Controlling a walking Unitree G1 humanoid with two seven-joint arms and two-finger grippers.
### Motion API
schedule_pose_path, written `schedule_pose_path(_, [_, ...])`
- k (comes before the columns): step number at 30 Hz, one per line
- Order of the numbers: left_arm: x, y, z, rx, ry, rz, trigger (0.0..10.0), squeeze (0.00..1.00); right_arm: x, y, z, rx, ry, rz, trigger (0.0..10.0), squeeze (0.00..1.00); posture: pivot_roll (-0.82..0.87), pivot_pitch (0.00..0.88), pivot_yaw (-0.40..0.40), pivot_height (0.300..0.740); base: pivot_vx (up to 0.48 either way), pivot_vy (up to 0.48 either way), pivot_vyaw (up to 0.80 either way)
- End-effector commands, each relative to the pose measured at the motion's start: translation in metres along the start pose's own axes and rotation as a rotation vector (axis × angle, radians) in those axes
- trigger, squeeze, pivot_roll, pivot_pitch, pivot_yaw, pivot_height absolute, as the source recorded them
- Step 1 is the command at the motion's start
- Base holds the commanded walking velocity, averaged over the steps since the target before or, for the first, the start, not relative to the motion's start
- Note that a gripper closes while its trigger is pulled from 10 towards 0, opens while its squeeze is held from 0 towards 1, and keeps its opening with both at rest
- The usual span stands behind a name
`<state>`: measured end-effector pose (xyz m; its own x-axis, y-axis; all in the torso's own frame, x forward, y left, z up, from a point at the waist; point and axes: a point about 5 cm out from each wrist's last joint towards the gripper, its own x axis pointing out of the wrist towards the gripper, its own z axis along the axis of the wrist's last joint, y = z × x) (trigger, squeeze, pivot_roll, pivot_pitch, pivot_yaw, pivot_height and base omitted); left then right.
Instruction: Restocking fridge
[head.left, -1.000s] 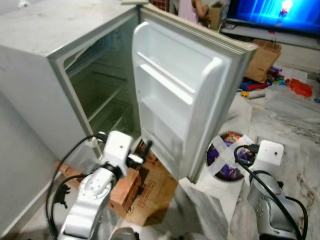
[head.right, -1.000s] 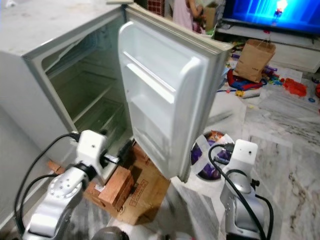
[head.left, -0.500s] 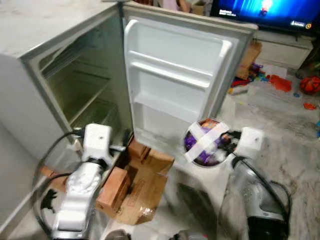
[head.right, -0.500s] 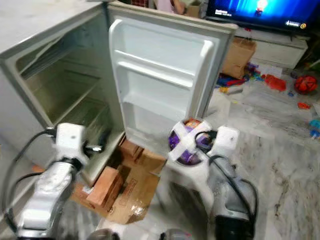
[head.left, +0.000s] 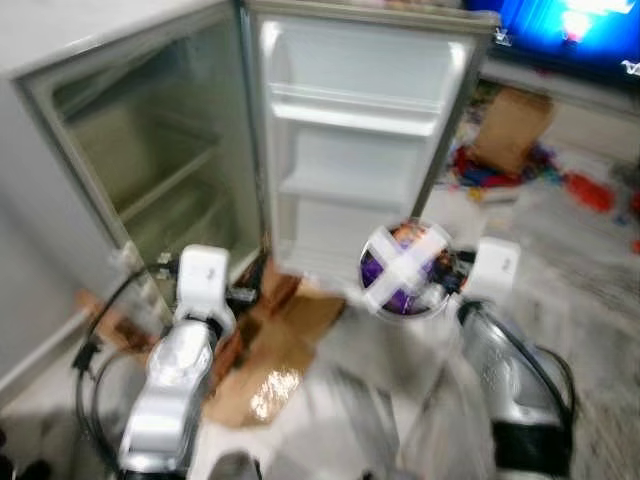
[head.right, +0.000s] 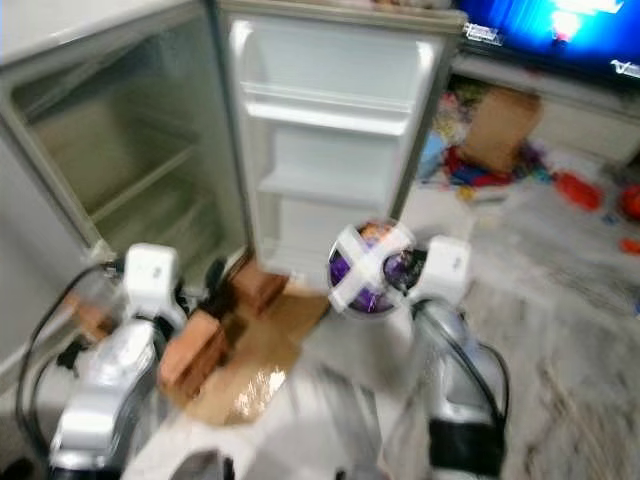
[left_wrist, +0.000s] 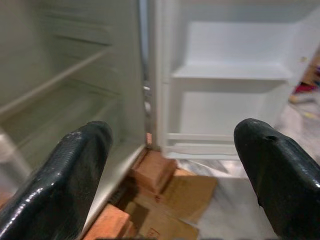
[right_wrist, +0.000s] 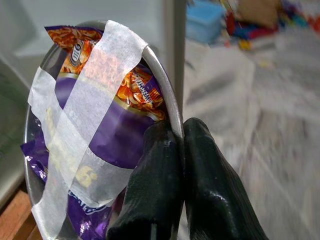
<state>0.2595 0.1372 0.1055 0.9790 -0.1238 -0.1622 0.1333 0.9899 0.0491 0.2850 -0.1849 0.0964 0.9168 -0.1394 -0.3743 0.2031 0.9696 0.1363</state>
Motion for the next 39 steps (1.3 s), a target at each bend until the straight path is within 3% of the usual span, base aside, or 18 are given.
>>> schedule_pose_path(1, [0.001, 0.008, -0.002, 0.014, 0.012, 0.042, 10.0, 0.0, 0.001, 0.01, 0.008, 0.024, -0.037, 0.045, 10.0, 0.0, 0.02, 0.0, -0.036, 0.74, 0.0, -0.465, 0.79])
schedule_pose_path(14, [0.006, 0.011, -0.006, 0.009, 0.036, 0.099, 10.0, 0.0, 0.007, 0.014, 0.013, 0.025, -0.066, 0.076, 10.0, 0.0, 0.02, 0.0, -0.041, 0.74, 0.0, -0.465, 0.79])
schedule_pose_path(23, [0.006, 0.021, -0.01, 0.022, 0.054, 0.194, 10.0, 0.0, 0.008, 0.017, 0.013, 0.021, -0.074, 0.104, 10.0, 0.0, 0.02, 0.0, -0.039, 0.74, 0.0, -0.447, 0.79])
schedule_pose_path(32, [0.002, 0.031, -0.007, -0.057, 0.022, 0.247, 10.0, 0.0, 0.008, 0.015, 0.019, 0.034, -0.127, 0.093, 10.0, 0.0, 0.03, 0.0, -0.031, 0.74, 0.0, 0.0, 0.11])
schedule_pose_path(39, [0.001, 0.031, -0.006, -0.06, 0.002, 0.257, 10.0, 0.0, 0.009, 0.017, 0.019, 0.048, -0.131, 0.107, 10.0, 0.0, 0.03, 0.0, -0.033, 0.74, 0.19, 0.0, 0.0])
